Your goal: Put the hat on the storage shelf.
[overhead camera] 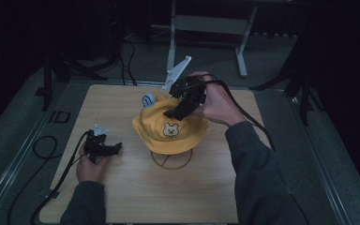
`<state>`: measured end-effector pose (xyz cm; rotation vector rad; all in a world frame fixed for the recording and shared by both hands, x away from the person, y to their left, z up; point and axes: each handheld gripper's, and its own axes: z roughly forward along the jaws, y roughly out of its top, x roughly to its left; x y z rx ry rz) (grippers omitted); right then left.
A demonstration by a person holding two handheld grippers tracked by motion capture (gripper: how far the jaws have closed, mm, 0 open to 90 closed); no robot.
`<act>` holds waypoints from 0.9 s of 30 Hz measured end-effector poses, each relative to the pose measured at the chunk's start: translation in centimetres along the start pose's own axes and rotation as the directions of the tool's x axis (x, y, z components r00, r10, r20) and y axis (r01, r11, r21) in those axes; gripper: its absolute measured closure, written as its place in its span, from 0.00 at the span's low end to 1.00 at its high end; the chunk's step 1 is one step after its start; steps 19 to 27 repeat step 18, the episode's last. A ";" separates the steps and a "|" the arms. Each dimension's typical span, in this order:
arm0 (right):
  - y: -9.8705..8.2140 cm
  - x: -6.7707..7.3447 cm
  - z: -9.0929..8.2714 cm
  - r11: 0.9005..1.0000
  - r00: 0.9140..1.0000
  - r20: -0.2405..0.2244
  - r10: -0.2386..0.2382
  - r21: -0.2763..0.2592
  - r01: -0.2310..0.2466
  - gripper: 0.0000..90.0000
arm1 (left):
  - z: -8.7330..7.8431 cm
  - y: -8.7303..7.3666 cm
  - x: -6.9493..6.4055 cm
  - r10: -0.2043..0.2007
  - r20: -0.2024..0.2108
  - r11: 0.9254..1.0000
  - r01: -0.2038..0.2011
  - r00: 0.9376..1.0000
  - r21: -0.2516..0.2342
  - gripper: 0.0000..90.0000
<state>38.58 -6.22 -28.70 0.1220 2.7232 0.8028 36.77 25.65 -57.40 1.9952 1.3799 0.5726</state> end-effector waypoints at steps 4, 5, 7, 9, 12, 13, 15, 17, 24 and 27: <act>0.0 1.0 -0.5 0.998 0.994 0.095 -0.055 -0.002 0.055 0.19 | 0.0 0.0 0.0 0.000 0.001 1.000 0.000 1.000 0.002 0.17; 0.0 1.2 -0.6 0.998 0.993 0.094 -0.064 0.005 0.064 0.19 | 0.0 0.0 0.0 0.000 0.000 1.000 0.000 1.000 0.000 0.17; -0.2 1.3 -0.6 0.996 0.991 0.101 -0.086 0.024 0.084 0.18 | 0.0 0.0 0.0 0.000 0.001 1.000 0.000 1.000 0.002 0.17; -0.4 1.2 -0.6 0.997 0.990 0.119 -0.079 0.036 0.075 0.16 | 0.0 0.0 0.0 0.000 0.001 1.000 0.000 1.000 0.002 0.17; -0.5 1.0 -1.1 0.998 0.989 0.134 -0.059 0.033 0.055 0.15 | 0.0 0.0 0.0 0.000 0.001 1.000 0.000 1.000 0.001 0.17; -0.6 1.0 -1.2 0.998 0.989 0.135 -0.058 0.032 0.054 0.15 | 0.0 0.0 0.0 0.000 0.001 1.000 0.000 1.000 0.001 0.17; -0.7 0.9 -1.7 0.998 0.989 0.137 -0.053 0.037 0.048 0.14 | 0.0 0.0 0.0 0.001 0.001 1.000 -0.001 1.000 0.001 0.17; -1.0 0.8 -2.1 0.998 0.987 0.151 -0.048 0.043 0.042 0.13 | 0.0 0.0 0.0 0.001 0.001 1.000 -0.001 1.000 0.002 0.17; -1.2 0.7 -2.4 0.998 0.986 0.160 -0.048 0.047 0.041 0.13 | 0.0 0.0 0.0 0.001 0.001 1.000 -0.001 1.000 0.001 0.17; -1.2 0.7 -2.4 0.998 0.986 0.160 -0.048 0.047 0.041 0.13 | 0.0 0.0 0.0 0.001 0.001 1.000 -0.001 1.000 0.001 0.17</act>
